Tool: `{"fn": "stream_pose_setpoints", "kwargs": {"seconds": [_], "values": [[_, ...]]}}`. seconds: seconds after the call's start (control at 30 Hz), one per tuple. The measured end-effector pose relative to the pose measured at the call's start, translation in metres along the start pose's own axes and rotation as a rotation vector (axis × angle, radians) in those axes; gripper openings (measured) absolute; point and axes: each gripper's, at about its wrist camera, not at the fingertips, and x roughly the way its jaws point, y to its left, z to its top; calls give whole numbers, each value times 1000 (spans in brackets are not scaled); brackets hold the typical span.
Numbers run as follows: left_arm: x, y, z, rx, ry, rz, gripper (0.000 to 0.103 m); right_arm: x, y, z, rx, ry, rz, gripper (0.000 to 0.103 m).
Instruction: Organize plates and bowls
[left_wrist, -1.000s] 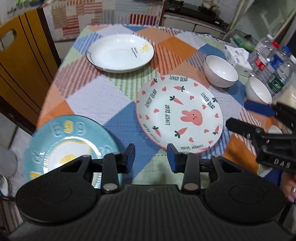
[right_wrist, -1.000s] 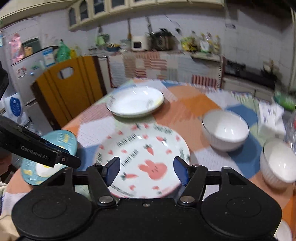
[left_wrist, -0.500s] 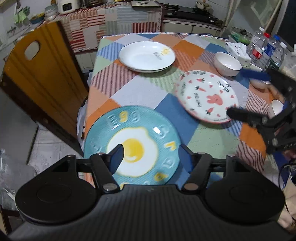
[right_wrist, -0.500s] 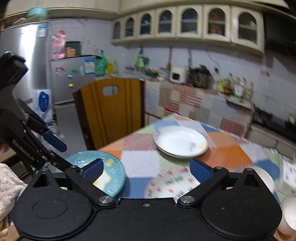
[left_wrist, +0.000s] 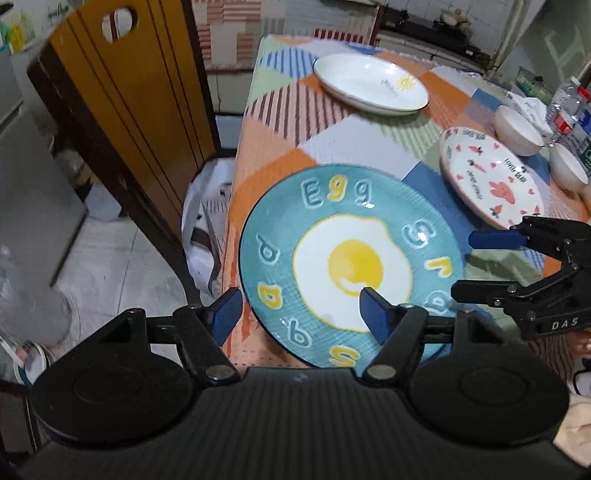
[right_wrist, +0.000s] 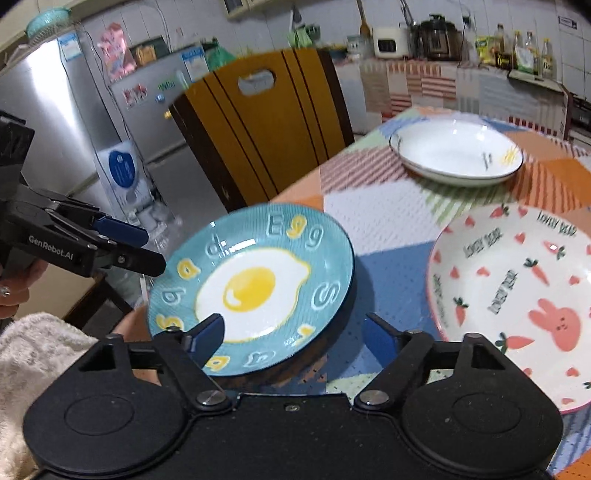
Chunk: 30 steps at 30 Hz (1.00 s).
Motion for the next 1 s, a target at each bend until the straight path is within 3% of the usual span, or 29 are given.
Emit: {"fn": "stream_pose_setpoints", "kwargs": {"seconds": [0.07,0.17,0.27,0.33,0.4,0.57,0.77,1.0], "values": [[9,3,-2,-9,18,10,67,8,0,-3,16,16,1,77],[18,8,-4,-35,39,-4,56,19,0,-5,40,40,4,67],[22,11,-7,-51,43,10,43,26,2,-7,56,48,0,57],[23,10,-9,-40,40,47,25,28,3,-8,71,48,0,49],[25,11,-12,-43,37,69,18,29,4,-8,87,46,-19,40],[29,15,-13,-80,26,52,19,30,-1,-8,150,41,-33,29],[37,17,-10,-130,30,39,24,33,-4,-6,152,42,-28,29],[28,2,-11,-99,10,62,24,26,-8,-5,104,34,4,28]]}}
